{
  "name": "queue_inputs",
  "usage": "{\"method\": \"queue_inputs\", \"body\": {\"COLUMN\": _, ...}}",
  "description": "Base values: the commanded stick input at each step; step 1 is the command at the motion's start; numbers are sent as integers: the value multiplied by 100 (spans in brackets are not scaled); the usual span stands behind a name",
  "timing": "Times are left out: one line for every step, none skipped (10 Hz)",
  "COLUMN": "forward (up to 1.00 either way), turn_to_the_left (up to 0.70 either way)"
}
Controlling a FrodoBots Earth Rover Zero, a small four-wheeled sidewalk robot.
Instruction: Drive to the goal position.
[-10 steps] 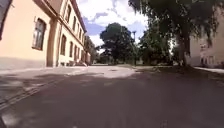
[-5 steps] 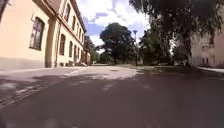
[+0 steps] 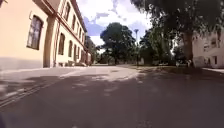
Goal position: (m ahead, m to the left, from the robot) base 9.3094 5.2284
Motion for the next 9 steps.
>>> {"method": "queue_inputs", "body": {"forward": 85, "turn_to_the_left": 1}}
{"method": "queue_inputs", "body": {"forward": 85, "turn_to_the_left": 1}}
{"method": "queue_inputs", "body": {"forward": 85, "turn_to_the_left": 1}}
{"method": "queue_inputs", "body": {"forward": 85, "turn_to_the_left": 1}}
{"method": "queue_inputs", "body": {"forward": 85, "turn_to_the_left": 1}}
{"method": "queue_inputs", "body": {"forward": 85, "turn_to_the_left": 1}}
{"method": "queue_inputs", "body": {"forward": 85, "turn_to_the_left": 1}}
{"method": "queue_inputs", "body": {"forward": 85, "turn_to_the_left": 1}}
{"method": "queue_inputs", "body": {"forward": 85, "turn_to_the_left": 1}}
